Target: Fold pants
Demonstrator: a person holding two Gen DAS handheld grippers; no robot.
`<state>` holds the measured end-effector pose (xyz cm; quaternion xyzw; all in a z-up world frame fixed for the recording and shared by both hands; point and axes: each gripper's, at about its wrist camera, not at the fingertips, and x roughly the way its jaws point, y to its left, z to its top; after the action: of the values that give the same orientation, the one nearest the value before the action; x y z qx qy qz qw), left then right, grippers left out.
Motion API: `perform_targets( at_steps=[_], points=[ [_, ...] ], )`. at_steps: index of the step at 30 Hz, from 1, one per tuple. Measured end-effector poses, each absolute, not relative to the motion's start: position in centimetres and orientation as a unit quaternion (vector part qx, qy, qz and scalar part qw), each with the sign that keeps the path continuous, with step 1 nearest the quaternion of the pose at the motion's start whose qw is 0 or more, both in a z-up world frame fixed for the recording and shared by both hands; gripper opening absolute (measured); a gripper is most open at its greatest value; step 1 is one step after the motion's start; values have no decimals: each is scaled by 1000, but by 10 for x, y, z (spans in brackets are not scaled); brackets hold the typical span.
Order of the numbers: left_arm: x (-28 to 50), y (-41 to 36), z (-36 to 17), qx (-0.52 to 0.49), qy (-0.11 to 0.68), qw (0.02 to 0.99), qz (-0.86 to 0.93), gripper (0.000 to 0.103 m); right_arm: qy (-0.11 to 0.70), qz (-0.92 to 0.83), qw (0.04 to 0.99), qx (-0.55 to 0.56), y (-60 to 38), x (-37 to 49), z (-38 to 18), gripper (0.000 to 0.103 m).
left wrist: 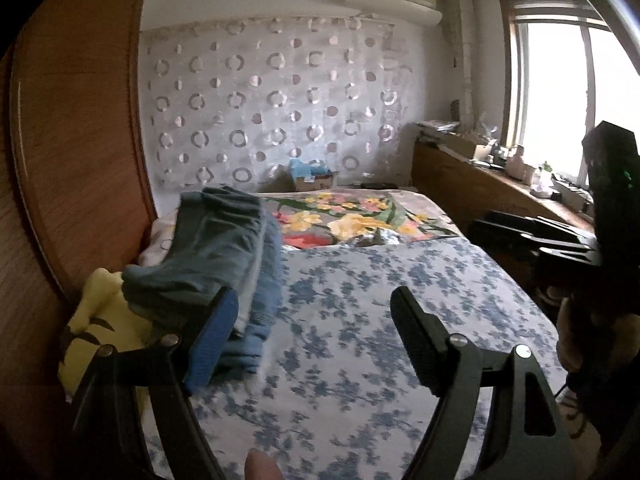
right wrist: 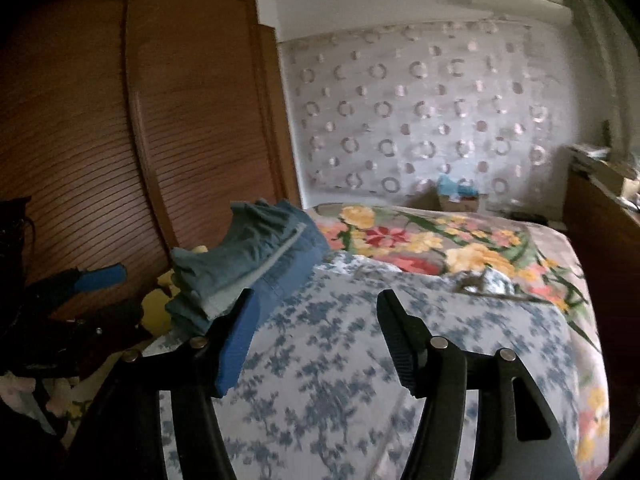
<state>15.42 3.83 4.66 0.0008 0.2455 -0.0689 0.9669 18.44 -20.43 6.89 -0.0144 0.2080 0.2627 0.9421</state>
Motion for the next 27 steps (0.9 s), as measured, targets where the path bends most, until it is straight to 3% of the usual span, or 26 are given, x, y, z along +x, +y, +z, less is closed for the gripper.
perform_targets(
  at_steps=[14,27],
  points=[
    [115,-10,49,2,242,965,-98,79,177,174,969,9,-237,65,80,66],
    [88,-17,59,3,224,973,-63,79,163,91,982,5,-216,12,83,77]
  ],
)
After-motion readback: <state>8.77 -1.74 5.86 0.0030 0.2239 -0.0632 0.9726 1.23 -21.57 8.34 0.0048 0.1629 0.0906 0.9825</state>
